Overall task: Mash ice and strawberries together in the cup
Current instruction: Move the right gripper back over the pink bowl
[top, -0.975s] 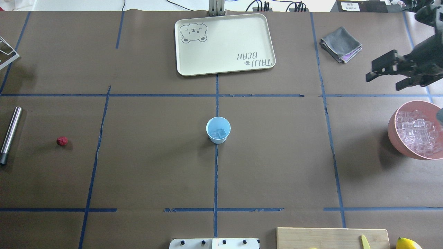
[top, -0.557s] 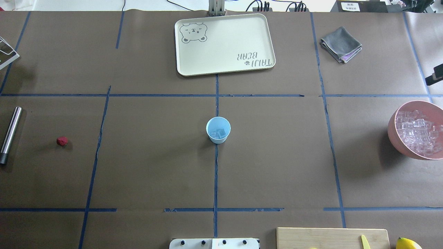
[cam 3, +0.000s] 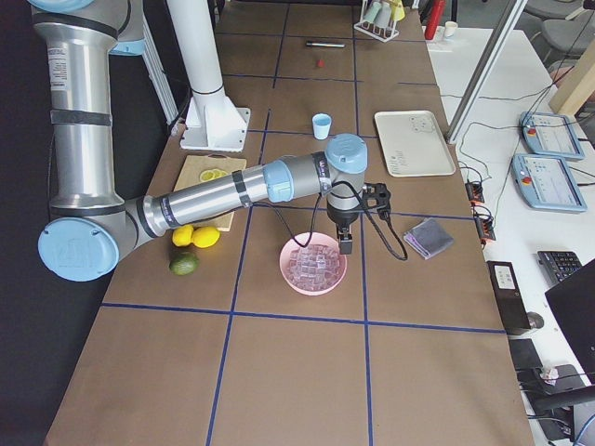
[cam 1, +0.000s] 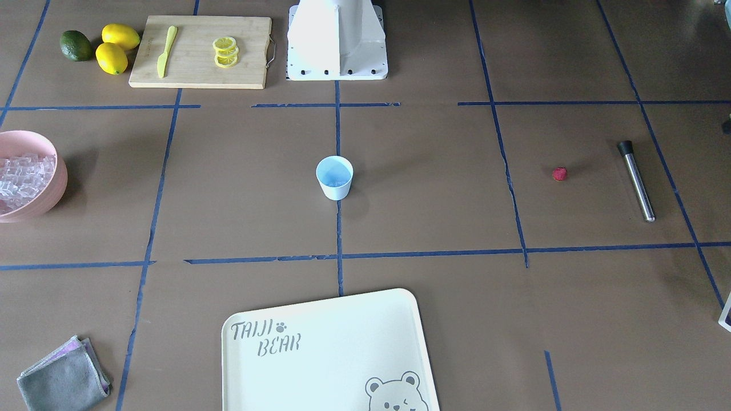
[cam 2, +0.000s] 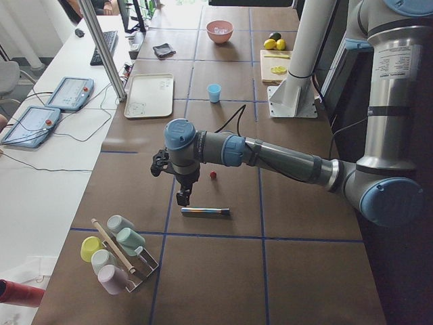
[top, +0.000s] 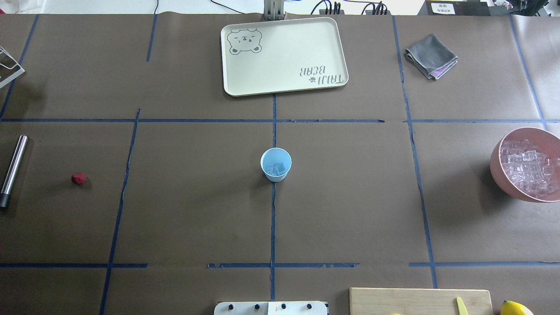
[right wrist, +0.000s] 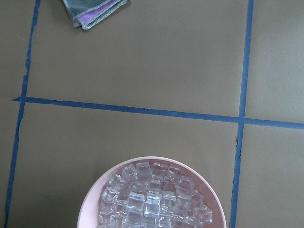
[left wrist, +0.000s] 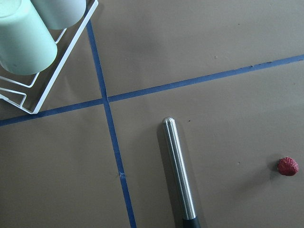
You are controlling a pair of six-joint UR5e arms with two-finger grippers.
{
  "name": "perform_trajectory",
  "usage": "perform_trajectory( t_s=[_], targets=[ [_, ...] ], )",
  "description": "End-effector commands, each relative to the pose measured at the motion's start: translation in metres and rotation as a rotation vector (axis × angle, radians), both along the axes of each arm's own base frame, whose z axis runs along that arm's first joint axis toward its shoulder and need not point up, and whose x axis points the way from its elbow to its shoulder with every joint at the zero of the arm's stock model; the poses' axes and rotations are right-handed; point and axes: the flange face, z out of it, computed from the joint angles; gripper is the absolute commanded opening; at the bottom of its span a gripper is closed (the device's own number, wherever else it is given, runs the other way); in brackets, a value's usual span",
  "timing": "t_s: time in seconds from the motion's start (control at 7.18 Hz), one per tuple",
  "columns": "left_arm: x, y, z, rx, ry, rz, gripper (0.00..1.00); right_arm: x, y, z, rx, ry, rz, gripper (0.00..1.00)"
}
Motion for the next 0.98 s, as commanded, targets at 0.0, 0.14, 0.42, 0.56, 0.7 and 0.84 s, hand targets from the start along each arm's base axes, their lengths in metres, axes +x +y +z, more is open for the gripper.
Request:
perform_trajectory(
  t_s=[0.0, 0.14, 0.42, 0.56, 0.7, 0.84],
  targets=[
    [0.000, 0.000, 0.003, -0.007, 0.000, -0.001, 1.00, -0.001, 0.003, 0.003, -0.006, -0.009, -0.007, 1.00],
    [0.000, 0.000, 0.002, -0.006, 0.000, -0.002, 1.00, -0.001, 0.003, 0.005, -0.016, -0.009, -0.003, 1.00],
    [0.000, 0.001, -0.001, 0.001, 0.000, -0.002, 1.00, -0.009, 0.001, 0.011, -0.030, -0.010, -0.014, 1.00],
    [0.000, 0.000, -0.002, 0.002, 0.000, -0.002, 1.00, -0.023, 0.000, 0.025, -0.054, -0.004, -0.042, 1.00],
    [0.000, 0.000, -0.003, 0.010, 0.001, -0.003, 1.00, -0.066, 0.003, 0.028, -0.072, 0.004, -0.116, 1.00],
    [0.001, 0.000, -0.006, 0.022, 0.019, -0.004, 1.00, -0.075, 0.005, 0.036, -0.098, 0.007, -0.126, 1.00]
  ],
)
